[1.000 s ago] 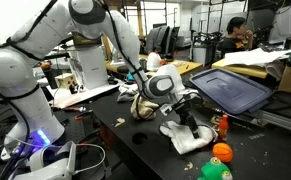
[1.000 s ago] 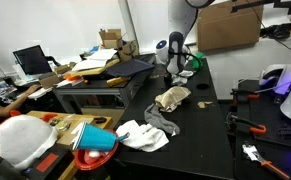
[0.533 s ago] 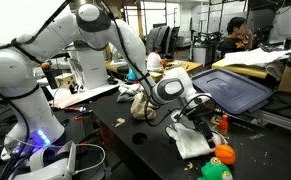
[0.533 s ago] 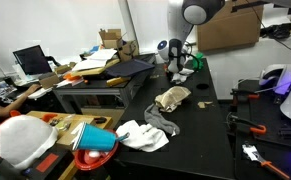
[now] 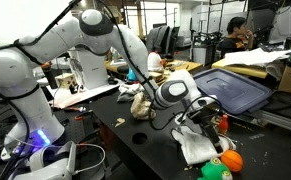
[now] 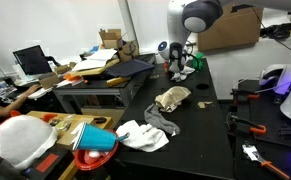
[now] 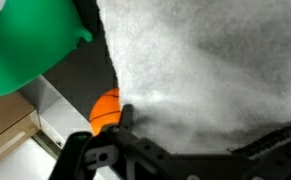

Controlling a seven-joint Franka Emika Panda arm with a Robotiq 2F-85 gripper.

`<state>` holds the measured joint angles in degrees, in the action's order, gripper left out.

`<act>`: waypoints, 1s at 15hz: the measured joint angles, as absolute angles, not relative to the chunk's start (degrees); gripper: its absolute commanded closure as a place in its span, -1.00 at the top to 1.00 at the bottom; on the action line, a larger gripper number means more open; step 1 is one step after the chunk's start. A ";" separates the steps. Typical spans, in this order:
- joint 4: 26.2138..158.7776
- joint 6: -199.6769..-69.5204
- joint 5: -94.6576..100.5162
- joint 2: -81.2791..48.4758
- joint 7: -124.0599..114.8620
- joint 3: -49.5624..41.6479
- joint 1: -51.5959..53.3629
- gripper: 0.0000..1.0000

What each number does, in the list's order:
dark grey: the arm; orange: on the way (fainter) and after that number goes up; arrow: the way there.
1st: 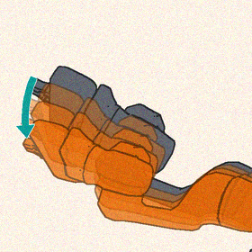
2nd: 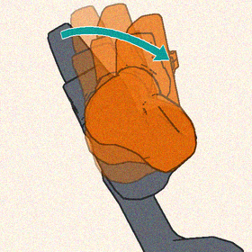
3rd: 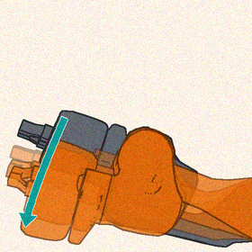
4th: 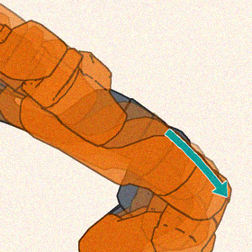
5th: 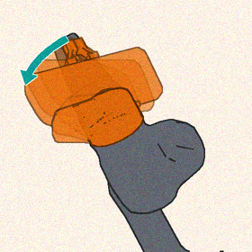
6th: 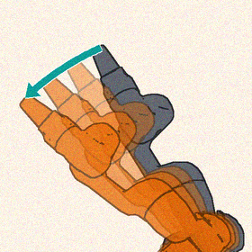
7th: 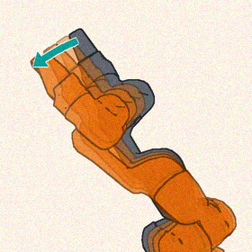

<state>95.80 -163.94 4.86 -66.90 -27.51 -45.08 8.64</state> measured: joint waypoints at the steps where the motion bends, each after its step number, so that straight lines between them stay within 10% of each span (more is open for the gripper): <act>1: 96.03 -164.54 4.83 -66.92 -27.51 -45.16 8.66 1.00; 15: 109.49 -193.76 -10.04 -61.85 -19.72 -36.66 6.32 1.00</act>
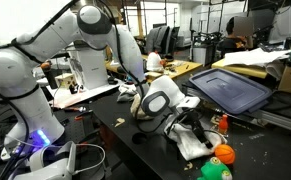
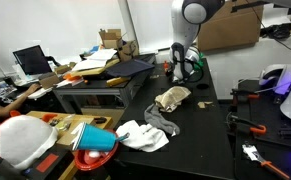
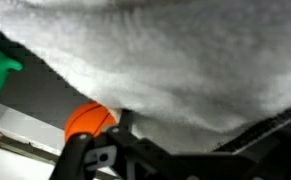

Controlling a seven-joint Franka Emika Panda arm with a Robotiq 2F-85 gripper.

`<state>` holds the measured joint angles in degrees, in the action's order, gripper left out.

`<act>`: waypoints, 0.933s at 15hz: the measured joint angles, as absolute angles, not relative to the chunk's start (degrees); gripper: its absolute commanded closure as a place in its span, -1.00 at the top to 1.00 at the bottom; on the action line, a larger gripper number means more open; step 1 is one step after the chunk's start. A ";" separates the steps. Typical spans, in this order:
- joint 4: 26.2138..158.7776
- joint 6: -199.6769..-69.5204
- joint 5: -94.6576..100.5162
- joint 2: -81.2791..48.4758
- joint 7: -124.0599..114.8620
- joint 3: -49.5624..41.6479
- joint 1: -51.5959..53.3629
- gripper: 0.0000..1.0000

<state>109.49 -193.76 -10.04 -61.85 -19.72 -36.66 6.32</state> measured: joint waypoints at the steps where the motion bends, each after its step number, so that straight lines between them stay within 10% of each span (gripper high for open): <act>1: 110.33 -194.22 -11.03 -60.66 -18.65 -36.07 5.94 1.00; 14: 115.42 -194.24 -3.67 -37.74 -5.17 -21.49 -17.62 1.00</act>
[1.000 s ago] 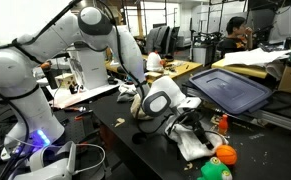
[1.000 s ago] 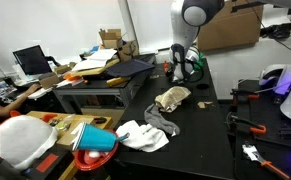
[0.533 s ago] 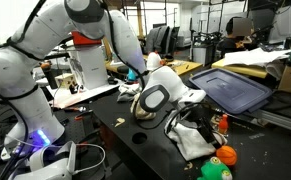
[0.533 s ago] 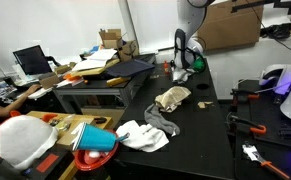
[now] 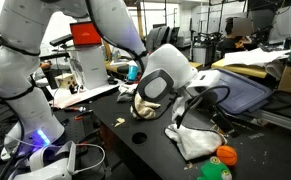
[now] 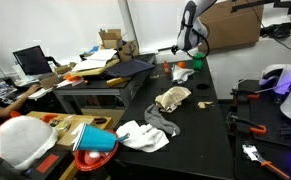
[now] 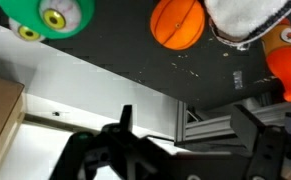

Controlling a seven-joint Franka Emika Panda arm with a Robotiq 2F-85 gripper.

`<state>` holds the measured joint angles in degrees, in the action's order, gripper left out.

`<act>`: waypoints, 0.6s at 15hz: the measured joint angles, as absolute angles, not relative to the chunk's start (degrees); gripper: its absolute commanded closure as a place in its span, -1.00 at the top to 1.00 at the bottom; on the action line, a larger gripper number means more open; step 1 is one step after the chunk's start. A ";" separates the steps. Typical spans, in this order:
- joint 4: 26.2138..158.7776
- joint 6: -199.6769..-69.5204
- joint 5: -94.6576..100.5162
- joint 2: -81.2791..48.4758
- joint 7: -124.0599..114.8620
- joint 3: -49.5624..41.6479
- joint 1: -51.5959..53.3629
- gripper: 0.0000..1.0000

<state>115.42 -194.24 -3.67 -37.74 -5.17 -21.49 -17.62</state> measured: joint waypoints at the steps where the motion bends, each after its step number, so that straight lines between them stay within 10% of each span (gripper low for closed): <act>1: 115.82 -193.87 -0.65 -35.42 -4.82 -17.21 -21.77 1.00; 9: 118.46 -181.05 16.80 -28.15 -4.31 21.54 -49.30 1.00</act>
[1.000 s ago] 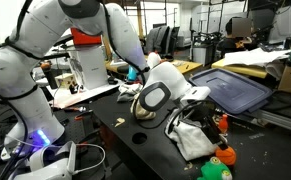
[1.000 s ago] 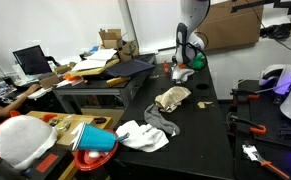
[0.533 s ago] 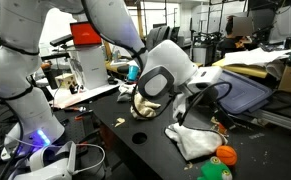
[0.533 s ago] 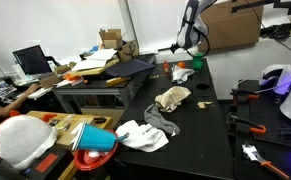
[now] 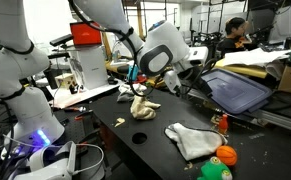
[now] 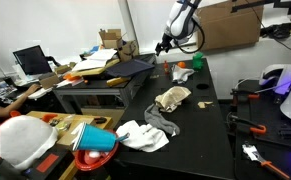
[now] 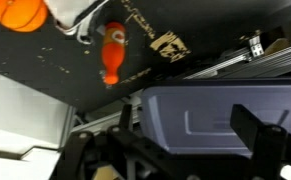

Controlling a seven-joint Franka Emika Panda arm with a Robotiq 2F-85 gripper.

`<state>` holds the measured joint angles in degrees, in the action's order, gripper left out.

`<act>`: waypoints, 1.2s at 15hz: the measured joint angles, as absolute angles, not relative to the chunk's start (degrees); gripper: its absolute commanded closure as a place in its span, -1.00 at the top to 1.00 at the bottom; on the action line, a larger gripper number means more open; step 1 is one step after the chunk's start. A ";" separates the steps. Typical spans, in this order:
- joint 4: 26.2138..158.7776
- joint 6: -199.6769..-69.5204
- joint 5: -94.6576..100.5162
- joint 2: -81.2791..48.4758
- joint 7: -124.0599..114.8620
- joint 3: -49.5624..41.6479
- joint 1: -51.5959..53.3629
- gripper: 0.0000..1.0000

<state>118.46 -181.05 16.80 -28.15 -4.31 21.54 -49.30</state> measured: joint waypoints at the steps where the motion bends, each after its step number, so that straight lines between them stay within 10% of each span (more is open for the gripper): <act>1: 118.34 -178.21 16.34 -28.69 -2.41 26.28 -52.30 1.00; 6: 115.22 -159.39 8.14 -30.33 10.82 38.19 -60.56 1.00; 18: 110.40 -146.77 3.06 -24.51 14.38 6.48 -21.23 1.00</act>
